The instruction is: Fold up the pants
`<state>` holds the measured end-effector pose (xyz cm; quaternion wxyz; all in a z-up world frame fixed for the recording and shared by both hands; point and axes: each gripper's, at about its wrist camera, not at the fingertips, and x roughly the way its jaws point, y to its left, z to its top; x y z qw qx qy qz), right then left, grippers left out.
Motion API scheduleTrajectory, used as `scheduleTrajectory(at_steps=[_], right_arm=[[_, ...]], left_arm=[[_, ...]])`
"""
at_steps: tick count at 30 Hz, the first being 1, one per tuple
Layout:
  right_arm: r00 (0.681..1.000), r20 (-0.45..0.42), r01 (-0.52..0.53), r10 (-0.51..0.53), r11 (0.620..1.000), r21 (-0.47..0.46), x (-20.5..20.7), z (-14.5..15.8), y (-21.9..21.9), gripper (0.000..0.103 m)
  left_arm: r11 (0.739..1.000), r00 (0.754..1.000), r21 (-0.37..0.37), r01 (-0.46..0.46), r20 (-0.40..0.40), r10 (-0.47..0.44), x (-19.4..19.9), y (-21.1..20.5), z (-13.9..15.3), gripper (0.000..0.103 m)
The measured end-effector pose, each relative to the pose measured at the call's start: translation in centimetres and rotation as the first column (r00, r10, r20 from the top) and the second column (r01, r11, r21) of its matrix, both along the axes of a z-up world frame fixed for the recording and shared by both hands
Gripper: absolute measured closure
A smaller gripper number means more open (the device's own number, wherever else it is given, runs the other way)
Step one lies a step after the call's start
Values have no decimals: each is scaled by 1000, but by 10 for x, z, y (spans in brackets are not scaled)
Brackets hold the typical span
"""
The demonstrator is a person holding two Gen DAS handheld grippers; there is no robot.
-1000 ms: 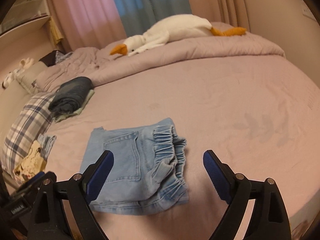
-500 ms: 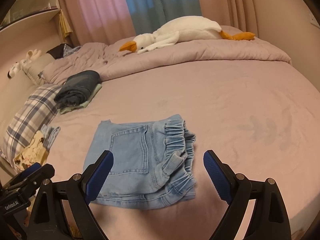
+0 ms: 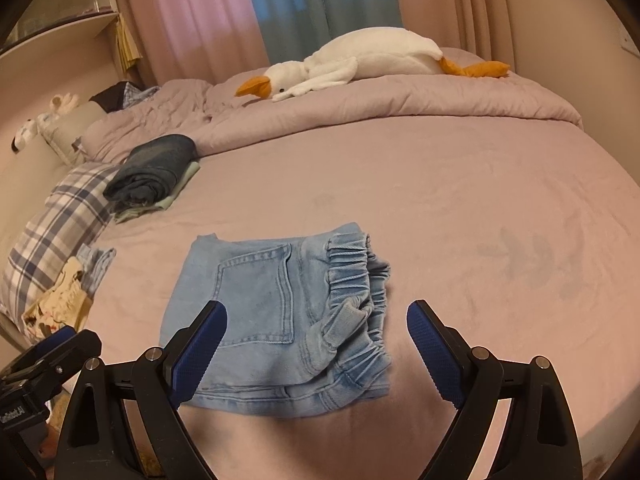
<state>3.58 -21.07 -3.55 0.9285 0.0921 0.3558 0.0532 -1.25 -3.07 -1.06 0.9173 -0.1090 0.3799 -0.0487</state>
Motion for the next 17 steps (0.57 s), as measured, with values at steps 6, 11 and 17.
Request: scheduleTrajectory(at_steps=[6, 11, 17], right_arm=[[1000, -9, 1, -1, 1000, -8, 1, -1, 2, 12], [1000, -14, 6, -7, 1000, -21, 2, -2, 4, 12], [1000, -17, 5, -6, 1000, -23, 2, -2, 4, 12]], left_arm=[[1000, 1000, 0, -6, -10, 6, 2, 2, -3, 1], [1000, 1000, 3, -15, -11, 15, 2, 4, -4, 1], [1000, 1000, 9, -7, -3, 7, 1, 3, -3, 1]])
